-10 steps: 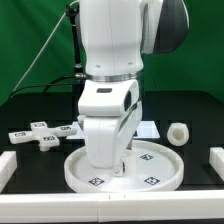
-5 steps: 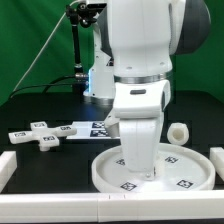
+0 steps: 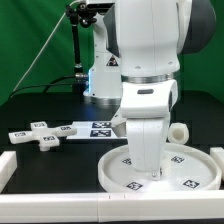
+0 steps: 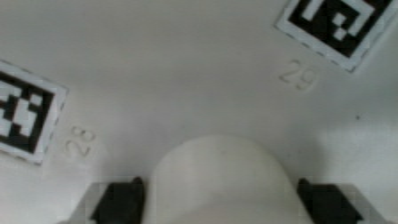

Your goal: Assemble round table

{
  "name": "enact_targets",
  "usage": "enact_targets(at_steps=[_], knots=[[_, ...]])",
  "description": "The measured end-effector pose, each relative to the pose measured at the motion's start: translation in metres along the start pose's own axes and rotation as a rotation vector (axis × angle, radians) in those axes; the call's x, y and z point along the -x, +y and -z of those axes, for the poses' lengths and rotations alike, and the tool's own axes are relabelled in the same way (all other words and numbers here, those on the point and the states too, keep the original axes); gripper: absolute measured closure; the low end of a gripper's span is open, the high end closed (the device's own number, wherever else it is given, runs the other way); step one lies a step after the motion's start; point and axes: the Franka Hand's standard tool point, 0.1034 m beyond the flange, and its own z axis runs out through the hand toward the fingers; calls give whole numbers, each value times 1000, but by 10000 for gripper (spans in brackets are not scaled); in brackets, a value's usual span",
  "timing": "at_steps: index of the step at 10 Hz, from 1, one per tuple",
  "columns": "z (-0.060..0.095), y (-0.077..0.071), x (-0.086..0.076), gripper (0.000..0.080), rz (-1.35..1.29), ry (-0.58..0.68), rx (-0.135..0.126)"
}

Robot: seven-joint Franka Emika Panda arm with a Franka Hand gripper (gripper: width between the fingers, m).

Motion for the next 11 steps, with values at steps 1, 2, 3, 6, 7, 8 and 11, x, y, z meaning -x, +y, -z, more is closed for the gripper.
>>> enact_targets(at_steps=[1, 2, 3, 6, 7, 8, 11], knots=[[2, 1, 1, 306, -1, 0, 3], [10, 2, 3, 181, -3, -1, 19], [18, -2, 6, 181, -21, -2, 33], [44, -26, 14, 151, -194, 13, 101], [49, -40, 17, 151, -264, 29, 129], [47, -53, 14, 151, -324, 26, 116], [46, -64, 6, 151, -385, 26, 104]])
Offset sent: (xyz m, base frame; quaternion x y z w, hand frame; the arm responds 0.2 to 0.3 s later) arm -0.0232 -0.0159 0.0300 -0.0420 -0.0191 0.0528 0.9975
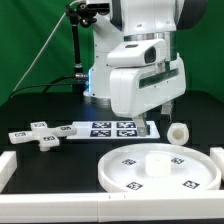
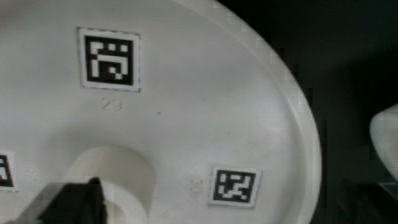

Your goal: Assemble round table

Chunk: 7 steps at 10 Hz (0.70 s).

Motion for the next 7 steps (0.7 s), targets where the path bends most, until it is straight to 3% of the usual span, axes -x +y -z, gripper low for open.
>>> enact_targets(at_steps=[3, 4, 5, 7], knots=[[-1, -1, 0, 151, -78, 0, -2], [-1, -2, 1, 151, -236, 6, -6], [-4, -10, 4, 151, -441, -2, -21], [-7, -36, -11, 151, -725, -36, -40]])
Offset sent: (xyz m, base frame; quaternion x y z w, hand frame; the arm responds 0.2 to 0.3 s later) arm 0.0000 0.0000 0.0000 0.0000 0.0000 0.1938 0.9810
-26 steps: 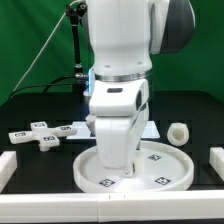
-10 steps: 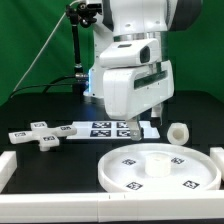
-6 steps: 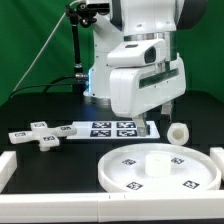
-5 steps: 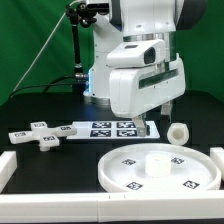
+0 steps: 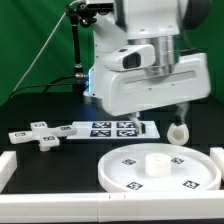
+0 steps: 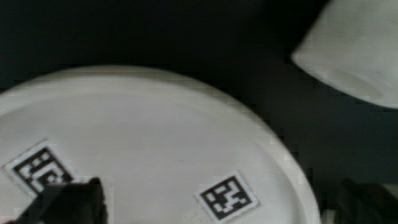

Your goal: Assemble round table

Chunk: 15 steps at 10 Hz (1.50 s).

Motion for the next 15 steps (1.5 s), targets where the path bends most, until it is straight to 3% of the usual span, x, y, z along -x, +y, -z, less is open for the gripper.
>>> enact_targets(at_steps=[2, 6, 8, 12, 13, 15], knots=[[-6, -11, 0, 151, -167, 7, -16], [-7, -13, 0, 151, -331, 5, -30], [-10, -18, 6, 151, -535, -9, -50], [-24, -26, 18, 151, -512, -26, -45], [-26, -25, 24, 151, -487, -100, -51], [-24, -22, 21, 151, -482, -237, -79]])
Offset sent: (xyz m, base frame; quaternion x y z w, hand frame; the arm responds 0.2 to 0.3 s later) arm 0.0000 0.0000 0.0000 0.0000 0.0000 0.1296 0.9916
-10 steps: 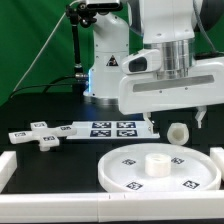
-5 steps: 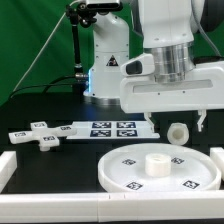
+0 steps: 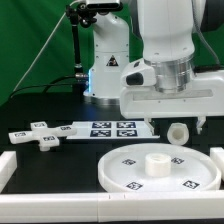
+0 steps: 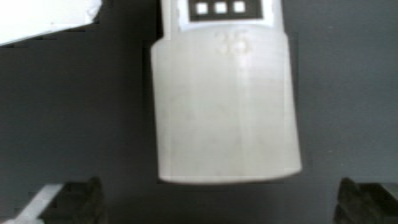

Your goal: Assemble round table

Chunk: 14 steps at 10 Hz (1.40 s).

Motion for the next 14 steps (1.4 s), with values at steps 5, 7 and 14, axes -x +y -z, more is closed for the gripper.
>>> enact_targets(at_steps=[5, 7, 14], knots=[[-4, -6, 11, 151, 9, -349, 19], [-8, -6, 12, 151, 3, -489, 25], [-19, 0, 10, 151, 28, -673, 29]])
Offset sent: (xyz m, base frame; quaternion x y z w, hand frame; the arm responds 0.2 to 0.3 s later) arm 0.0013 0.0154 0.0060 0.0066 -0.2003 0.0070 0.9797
